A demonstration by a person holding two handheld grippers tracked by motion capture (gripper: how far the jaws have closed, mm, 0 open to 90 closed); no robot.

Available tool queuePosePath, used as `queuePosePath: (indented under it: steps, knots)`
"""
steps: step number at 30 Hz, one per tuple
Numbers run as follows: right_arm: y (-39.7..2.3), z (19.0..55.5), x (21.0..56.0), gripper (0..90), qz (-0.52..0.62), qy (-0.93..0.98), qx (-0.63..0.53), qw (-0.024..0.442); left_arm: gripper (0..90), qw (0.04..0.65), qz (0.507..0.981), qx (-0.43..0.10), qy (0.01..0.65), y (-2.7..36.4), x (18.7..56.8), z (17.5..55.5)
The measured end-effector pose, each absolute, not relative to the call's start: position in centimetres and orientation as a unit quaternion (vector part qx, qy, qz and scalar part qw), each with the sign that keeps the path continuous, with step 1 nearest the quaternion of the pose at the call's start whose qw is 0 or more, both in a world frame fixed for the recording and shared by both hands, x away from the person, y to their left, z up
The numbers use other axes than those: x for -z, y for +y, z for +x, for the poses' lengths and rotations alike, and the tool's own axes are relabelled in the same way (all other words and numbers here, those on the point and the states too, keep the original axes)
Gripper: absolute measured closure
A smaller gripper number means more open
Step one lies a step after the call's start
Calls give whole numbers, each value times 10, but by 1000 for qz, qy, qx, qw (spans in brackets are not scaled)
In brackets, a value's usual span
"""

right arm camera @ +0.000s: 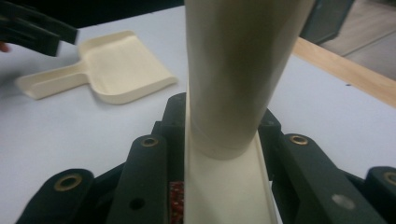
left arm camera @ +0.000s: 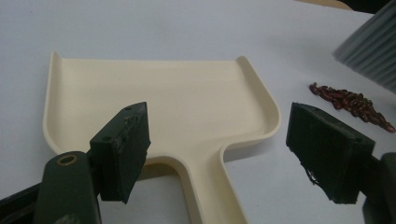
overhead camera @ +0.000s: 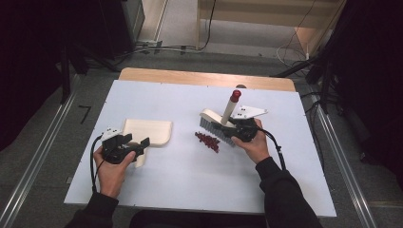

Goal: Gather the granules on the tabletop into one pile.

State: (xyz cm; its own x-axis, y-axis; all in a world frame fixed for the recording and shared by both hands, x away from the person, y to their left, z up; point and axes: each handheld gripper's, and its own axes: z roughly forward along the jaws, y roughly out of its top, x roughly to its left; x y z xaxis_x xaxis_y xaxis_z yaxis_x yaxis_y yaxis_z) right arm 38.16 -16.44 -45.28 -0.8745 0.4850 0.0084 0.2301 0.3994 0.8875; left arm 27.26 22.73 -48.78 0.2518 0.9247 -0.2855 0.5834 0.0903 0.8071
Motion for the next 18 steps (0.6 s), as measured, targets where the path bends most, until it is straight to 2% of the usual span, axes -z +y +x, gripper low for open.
queuePosePath:
  steps: [13, 18]
  knots:
    - [-147, 367, 463, 644, 168, 853, -493, 36, 226, 453, 649, -189, 581, 227, 488, 273]
    - [-142, 372, 471, 644, 161, 864, -476, 36, 226, 453, 649, -189, 581, 227, 488, 273]
